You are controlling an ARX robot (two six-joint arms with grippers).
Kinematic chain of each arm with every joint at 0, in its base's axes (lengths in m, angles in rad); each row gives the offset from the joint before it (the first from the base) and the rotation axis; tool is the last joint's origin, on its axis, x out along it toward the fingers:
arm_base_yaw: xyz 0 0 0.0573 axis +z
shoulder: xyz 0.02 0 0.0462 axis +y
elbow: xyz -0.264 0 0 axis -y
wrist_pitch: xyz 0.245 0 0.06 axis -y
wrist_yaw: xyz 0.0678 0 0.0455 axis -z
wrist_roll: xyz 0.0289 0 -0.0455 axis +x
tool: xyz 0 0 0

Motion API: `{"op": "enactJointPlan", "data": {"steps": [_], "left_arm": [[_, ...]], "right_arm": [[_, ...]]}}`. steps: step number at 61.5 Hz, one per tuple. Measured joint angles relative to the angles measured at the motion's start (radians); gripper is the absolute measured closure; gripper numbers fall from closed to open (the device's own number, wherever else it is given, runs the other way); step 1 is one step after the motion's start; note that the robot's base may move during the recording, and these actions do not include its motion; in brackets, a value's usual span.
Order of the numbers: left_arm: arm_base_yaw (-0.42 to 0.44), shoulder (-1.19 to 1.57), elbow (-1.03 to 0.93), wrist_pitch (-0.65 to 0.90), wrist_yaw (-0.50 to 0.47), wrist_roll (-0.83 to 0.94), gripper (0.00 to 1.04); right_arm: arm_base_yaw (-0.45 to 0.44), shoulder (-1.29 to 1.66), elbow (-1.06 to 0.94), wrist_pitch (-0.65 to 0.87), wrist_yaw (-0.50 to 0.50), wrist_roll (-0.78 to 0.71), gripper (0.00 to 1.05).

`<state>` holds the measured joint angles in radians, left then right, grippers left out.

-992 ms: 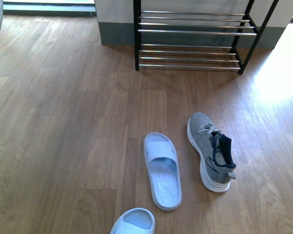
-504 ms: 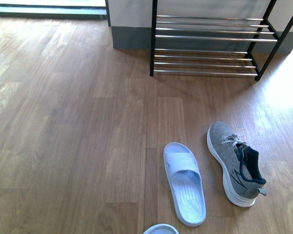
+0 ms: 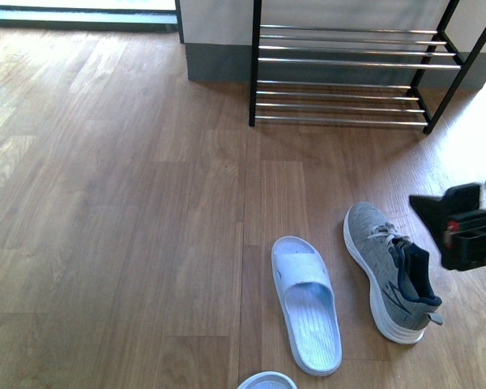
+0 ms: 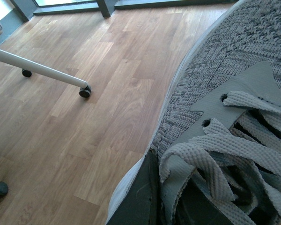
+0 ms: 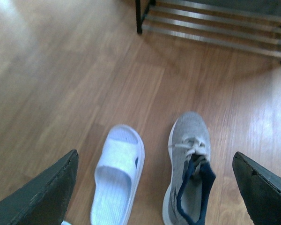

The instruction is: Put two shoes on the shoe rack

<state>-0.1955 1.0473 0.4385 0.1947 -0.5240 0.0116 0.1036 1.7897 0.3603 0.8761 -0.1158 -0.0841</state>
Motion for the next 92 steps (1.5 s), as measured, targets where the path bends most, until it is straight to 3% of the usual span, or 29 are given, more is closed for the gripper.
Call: {"op": "enactJointPlan", "data": {"steps": [7,18,48,71,92], "left_arm": [[0.0,0.0,0.0,0.0,0.0,0.0,1.03],[0.0,0.0,0.0,0.0,0.0,0.0,1.03],[0.0,0.0,0.0,0.0,0.0,0.0,1.03],[0.0,0.0,0.0,0.0,0.0,0.0,1.03],[0.0,0.0,0.0,0.0,0.0,0.0,1.03]], "right_arm": [[-0.047,0.324,0.163,-0.022,0.038,-0.01,0.09],[-0.087,0.521,0.29,-0.015,0.065,-0.058,0.09],[-0.217,0.784,0.557,-0.081,0.094,-0.161,0.09],[-0.217,0.92,0.726,-0.126,0.106,-0.17,0.09],[-0.197,0.985,0.784,-0.128,0.151,-0.151,0.6]]}}
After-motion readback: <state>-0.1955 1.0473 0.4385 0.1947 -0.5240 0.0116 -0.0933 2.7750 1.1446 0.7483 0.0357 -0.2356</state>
